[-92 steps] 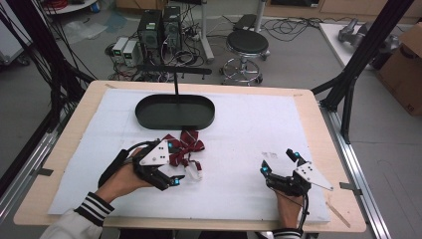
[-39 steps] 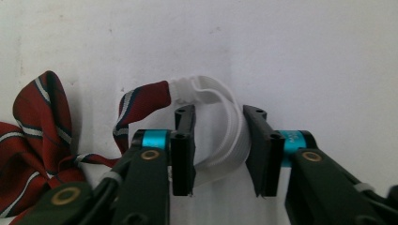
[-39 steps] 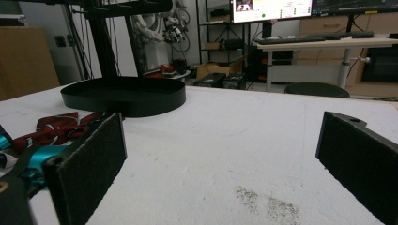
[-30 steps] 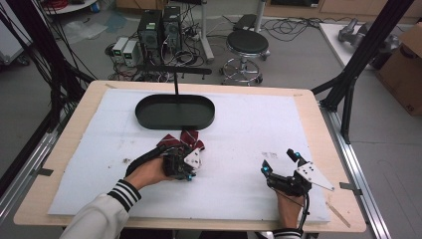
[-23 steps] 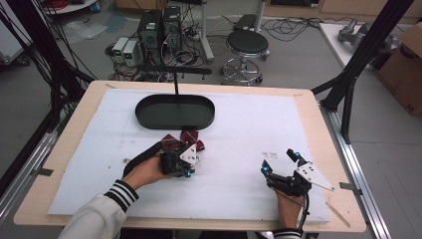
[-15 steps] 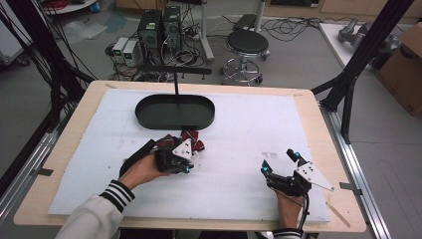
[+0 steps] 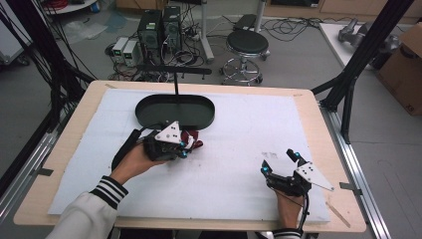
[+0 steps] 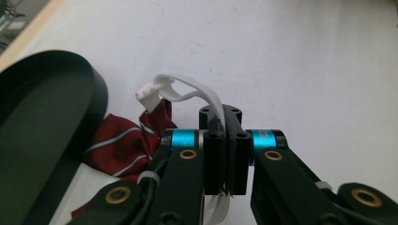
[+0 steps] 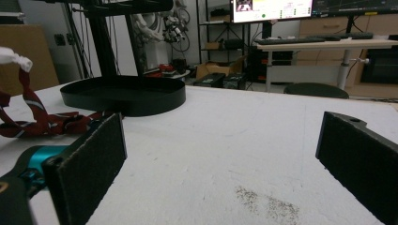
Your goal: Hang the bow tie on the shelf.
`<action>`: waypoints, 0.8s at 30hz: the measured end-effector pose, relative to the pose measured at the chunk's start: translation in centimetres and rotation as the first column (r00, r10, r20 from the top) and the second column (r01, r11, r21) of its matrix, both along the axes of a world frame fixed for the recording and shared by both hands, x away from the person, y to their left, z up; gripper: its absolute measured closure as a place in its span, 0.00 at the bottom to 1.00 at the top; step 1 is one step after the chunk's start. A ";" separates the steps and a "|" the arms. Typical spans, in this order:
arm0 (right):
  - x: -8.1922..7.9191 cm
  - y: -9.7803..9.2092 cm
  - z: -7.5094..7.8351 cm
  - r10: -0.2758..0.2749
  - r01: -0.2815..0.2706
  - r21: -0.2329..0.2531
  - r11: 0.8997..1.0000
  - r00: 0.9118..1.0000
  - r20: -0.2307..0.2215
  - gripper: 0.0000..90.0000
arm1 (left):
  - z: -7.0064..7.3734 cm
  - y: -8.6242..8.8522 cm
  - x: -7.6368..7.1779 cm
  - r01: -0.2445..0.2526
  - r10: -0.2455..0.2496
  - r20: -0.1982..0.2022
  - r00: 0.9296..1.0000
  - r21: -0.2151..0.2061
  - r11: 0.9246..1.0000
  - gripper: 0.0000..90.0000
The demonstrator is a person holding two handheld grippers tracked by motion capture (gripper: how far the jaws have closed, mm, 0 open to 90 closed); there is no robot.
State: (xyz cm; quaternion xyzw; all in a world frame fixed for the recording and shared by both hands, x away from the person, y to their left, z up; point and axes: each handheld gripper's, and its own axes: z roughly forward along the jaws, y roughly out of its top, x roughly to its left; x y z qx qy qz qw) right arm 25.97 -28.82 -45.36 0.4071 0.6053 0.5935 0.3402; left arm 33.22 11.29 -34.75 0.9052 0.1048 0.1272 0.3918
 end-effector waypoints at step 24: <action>0.0 0.0 0.0 0.000 0.000 0.007 1.000 1.000 0.000 0.01 | 6.7 2.6 2.3 -0.136 0.166 0.097 0.981 -0.262 0.956 0.97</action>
